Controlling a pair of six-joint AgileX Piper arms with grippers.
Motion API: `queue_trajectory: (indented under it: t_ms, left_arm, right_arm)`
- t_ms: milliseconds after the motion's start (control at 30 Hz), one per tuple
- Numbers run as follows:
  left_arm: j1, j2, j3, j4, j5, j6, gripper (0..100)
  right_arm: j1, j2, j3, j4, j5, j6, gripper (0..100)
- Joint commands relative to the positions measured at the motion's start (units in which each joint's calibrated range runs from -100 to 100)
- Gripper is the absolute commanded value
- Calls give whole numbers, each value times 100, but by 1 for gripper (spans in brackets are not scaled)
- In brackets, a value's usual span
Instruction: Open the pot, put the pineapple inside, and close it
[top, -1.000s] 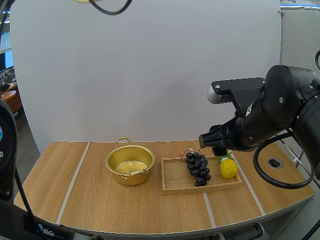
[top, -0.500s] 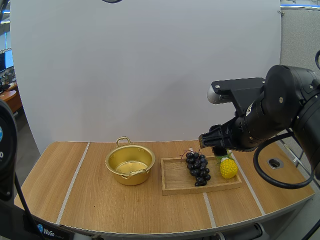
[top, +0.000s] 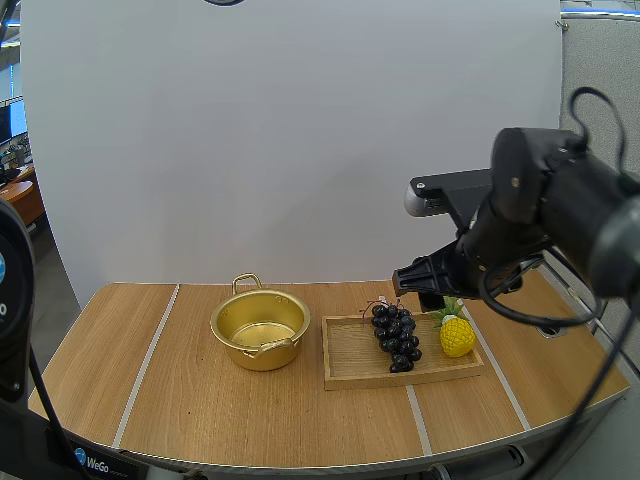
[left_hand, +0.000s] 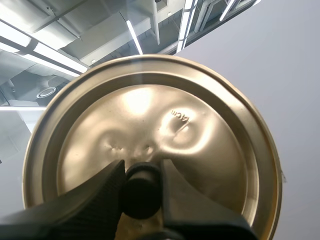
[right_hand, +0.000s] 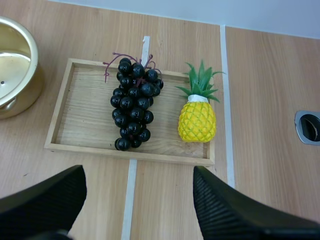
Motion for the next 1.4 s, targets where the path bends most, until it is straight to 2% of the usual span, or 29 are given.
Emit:
queue_trajectory:
  t_ms: [0,200,367,600,700,833,1367]
  left_arm:
    - [-6,-49,-54,69,-220,-29,0]
    - [-6,-49,-54,69,-220,-29,0]
    - [-6,-49,-54,69,-220,-29,0]
    - [-6,-49,-54,69,-220,-29,0]
    - [-6,-49,-54,69,-220,-29,0]
    - [-6,-49,-54,69,-220,-29,0]
    - [-6,-49,-54,69,-220,-29,0]
  right_arm:
    - [-26,317,-40,-57,-406,23,100]
    - [-303,909,-75,-57,-952,39,100]
    - [-563,1369,-402,-1,-1012,-264,100]
    - [-1004,1938,-762,618,-1012,-975,100]
    - [-1288,2239,-815,1115,-1030,-1534,100]
    - [-1609,2689,-815,1255,-1124,-2098,100]
    - [-1654,3712,-815,1464,-1757,-2775,100]
